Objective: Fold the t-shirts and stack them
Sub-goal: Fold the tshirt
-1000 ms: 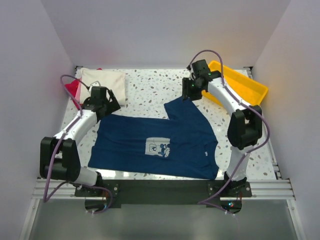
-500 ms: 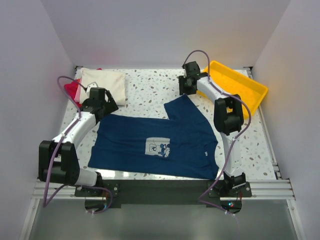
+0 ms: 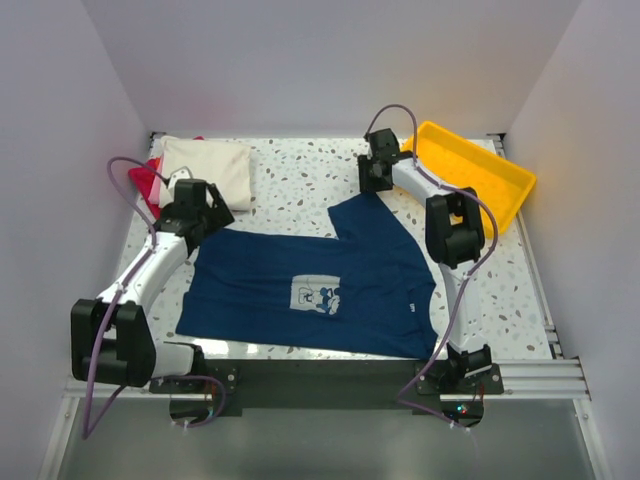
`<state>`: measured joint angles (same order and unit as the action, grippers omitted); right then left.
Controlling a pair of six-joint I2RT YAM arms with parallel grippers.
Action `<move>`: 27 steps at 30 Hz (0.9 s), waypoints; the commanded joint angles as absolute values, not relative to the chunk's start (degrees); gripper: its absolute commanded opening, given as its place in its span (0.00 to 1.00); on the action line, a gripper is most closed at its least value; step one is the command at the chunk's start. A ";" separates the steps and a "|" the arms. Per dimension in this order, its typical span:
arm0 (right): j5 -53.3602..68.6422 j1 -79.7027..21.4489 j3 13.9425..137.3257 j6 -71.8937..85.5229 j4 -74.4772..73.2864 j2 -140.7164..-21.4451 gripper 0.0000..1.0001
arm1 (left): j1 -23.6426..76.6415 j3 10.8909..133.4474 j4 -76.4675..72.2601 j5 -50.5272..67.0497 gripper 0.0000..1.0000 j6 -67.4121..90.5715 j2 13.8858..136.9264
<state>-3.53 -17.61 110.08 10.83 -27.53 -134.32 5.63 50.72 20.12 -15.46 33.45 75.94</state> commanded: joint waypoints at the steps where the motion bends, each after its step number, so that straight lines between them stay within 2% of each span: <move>1: -4.31 -17.58 109.78 9.93 -24.87 -134.47 0.49 | 5.36 50.19 20.13 -16.96 0.98 33.75 73.48; 6: -4.40 -17.58 109.51 10.02 -25.22 -135.61 0.46 | 5.36 50.62 20.21 -17.22 0.97 32.87 74.27; 11: -3.87 -17.49 108.81 10.20 -25.75 -136.06 0.27 | 4.84 50.98 20.04 -18.46 0.94 32.34 75.49; 16: -3.60 -17.49 107.32 10.28 -25.93 -134.57 0.08 | 3.78 51.50 19.25 -19.07 0.85 32.08 79.53; 19: -3.60 -17.58 105.56 10.55 -25.49 -133.25 0.02 | 3.17 51.59 17.85 -19.69 0.83 32.34 80.77; 27: -2.73 -17.58 100.11 11.87 -24.00 -129.12 0.00 | 0.00 51.94 12.75 -17.32 0.66 31.38 87.44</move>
<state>-3.22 -17.61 102.85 11.29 -22.02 -131.50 1.23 50.70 16.97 -17.72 33.10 84.71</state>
